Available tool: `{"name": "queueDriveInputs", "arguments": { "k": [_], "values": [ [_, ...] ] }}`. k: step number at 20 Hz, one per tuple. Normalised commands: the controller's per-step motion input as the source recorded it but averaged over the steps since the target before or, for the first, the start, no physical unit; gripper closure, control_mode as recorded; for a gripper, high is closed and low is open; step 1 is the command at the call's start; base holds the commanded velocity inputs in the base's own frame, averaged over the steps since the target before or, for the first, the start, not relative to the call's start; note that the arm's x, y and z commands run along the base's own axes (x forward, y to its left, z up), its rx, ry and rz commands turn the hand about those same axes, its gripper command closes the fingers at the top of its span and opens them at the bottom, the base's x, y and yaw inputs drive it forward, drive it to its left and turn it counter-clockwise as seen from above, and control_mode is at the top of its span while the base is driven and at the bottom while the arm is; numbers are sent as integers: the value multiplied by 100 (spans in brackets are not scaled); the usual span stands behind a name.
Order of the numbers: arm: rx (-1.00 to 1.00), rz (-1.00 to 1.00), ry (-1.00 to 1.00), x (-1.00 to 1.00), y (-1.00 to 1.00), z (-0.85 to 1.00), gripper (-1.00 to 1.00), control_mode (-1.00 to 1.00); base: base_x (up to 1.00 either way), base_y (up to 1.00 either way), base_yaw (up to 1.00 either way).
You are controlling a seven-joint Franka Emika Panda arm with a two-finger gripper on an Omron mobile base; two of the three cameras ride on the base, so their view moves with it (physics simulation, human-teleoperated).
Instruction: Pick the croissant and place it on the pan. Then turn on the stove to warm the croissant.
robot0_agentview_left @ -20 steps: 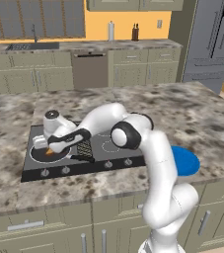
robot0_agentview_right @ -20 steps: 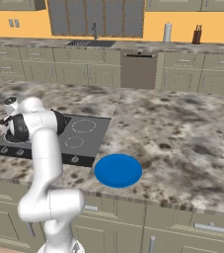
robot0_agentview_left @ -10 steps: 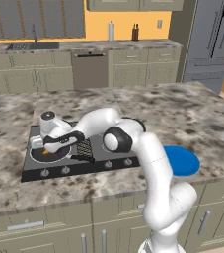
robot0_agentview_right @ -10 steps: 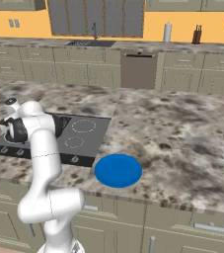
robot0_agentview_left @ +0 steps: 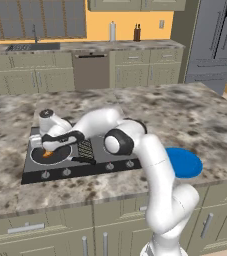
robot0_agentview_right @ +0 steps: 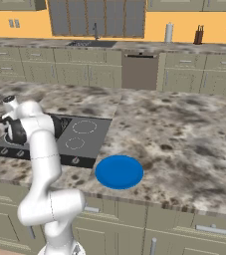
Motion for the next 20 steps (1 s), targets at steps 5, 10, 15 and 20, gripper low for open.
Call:
{"name": "queueDriveInputs", "arguments": {
  "k": [5,10,15,20],
  "values": [
    [1,-4,2,-12,-5,50,-100,-100,0,0,0],
    [1,-4,5,-39,0,19,-100,-100,0,0,0],
    [4,-9,1,-65,-11,3,-100,-100,0,0,0],
    [6,-10,0,-62,-25,4,-100,-100,0,0,0]
  ]
}}
